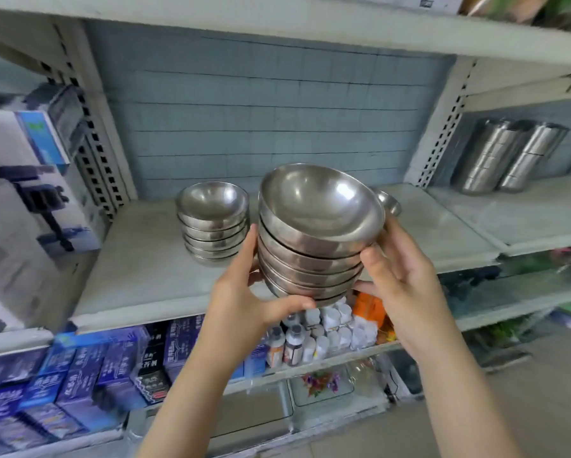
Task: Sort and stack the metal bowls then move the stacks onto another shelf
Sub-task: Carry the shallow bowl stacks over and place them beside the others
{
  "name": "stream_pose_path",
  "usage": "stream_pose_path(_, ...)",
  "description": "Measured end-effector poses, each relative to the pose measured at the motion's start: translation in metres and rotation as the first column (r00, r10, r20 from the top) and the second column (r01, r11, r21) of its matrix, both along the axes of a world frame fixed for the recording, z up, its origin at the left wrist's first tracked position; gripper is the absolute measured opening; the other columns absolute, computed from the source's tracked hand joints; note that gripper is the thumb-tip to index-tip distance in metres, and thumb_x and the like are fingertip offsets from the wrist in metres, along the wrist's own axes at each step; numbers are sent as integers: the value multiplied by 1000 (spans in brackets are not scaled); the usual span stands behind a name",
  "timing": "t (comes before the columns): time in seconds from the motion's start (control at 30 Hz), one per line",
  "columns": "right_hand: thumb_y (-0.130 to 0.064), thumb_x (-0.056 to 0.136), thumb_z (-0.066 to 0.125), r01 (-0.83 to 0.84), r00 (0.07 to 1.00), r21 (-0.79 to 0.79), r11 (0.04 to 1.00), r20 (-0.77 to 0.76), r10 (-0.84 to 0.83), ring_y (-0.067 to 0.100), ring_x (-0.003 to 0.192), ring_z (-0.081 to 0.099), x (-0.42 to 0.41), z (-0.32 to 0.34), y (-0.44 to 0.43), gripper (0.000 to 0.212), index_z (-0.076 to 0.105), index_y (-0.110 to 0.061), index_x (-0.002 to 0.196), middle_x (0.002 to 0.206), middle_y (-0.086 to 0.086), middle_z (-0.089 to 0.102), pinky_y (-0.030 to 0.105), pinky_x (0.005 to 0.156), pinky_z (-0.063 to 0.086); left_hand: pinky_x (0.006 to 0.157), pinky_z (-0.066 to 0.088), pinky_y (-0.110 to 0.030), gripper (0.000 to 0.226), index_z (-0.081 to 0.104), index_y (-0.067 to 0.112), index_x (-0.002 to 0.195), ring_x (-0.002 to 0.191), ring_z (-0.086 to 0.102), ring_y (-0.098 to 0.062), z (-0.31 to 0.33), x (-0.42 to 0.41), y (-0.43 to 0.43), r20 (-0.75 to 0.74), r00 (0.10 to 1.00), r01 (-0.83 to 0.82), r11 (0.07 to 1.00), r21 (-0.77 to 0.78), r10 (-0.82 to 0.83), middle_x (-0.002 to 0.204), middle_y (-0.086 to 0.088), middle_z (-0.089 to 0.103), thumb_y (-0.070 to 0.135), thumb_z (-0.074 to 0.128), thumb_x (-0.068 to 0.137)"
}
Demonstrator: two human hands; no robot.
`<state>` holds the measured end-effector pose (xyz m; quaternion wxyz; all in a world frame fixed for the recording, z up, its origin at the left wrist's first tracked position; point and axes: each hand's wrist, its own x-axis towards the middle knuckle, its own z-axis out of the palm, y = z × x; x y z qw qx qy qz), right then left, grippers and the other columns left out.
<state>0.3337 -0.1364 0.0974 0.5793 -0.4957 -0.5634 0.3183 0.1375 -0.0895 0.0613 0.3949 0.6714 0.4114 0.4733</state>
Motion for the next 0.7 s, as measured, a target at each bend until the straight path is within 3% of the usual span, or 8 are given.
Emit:
stream_pose_path(0.2, -39, 83, 61, 74, 997, 28, 997, -38, -73, -4, 121, 60, 98, 2, -44, 53, 46, -48, 134, 132, -31, 60, 44, 101, 53, 97, 49, -30, 91, 44, 29, 137, 112, 60, -4, -6, 114, -21, 40, 986, 160, 987, -11, -159, 118, 16, 65, 42, 88, 58)
stream_pose_path(0.33, -59, 78, 69, 135, 989, 10, 991, -67, -134, 4, 130, 55, 156, -7, -58, 65, 48, -48, 138, 139, -20, 59, 56, 105, 47, 104, 45, -39, 92, 39, 26, 141, 118, 58, -9, -9, 175, -25, 50, 963, 266, 963, -38, -264, 126, 13, 62, 45, 85, 63)
stream_pose_path(0.47, -64, 75, 72, 178, 980, -12, 984, -90, -178, 9, 131, 56, 206, -14, -56, 67, 49, -53, 137, 138, -17, 61, 59, 105, 45, 98, 48, -26, 88, 40, 23, 141, 112, 61, -5, -11, 226, -15, 69, 936, 350, 934, -74, -346, 121, 14, 64, 35, 85, 66)
stream_pose_path(0.57, -64, 76, 72, 204, 975, -34, 978, -85, -206, 12, 131, 56, 242, -18, -43, 75, 46, -46, 143, 139, -12, 61, 58, 104, 46, 91, 47, -16, 86, 38, 25, 141, 110, 61, -3, -14, 265, 3, 81, 909, 415, 906, -81, -409, 119, 15, 64, 29, 81, 66)
stream_pose_path(0.7, -45, 82, 68, 259, 962, -48, 965, -81, -262, 14, 126, 60, 290, -19, -21, 72, 43, -34, 148, 136, -7, 64, 49, 99, 54, 92, 46, -17, 92, 36, 27, 143, 115, 59, -6, -19, 320, 38, 94, 882, 469, 880, -78, -462, 124, 13, 62, 31, 85, 66)
